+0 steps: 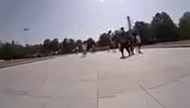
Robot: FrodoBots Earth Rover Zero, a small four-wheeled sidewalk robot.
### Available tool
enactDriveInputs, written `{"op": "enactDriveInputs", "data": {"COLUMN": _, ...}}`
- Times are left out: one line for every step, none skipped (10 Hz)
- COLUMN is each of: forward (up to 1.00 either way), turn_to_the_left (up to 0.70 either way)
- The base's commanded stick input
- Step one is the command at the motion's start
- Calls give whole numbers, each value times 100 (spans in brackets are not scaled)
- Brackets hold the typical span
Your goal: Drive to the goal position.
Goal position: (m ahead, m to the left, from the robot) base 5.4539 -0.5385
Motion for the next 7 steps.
{"op": "enactDriveInputs", "data": {"forward": 100, "turn_to_the_left": 0}}
{"op": "enactDriveInputs", "data": {"forward": 100, "turn_to_the_left": 0}}
{"op": "enactDriveInputs", "data": {"forward": 100, "turn_to_the_left": 0}}
{"op": "enactDriveInputs", "data": {"forward": 100, "turn_to_the_left": 0}}
{"op": "enactDriveInputs", "data": {"forward": 100, "turn_to_the_left": 0}}
{"op": "enactDriveInputs", "data": {"forward": 100, "turn_to_the_left": 0}}
{"op": "enactDriveInputs", "data": {"forward": 100, "turn_to_the_left": 0}}
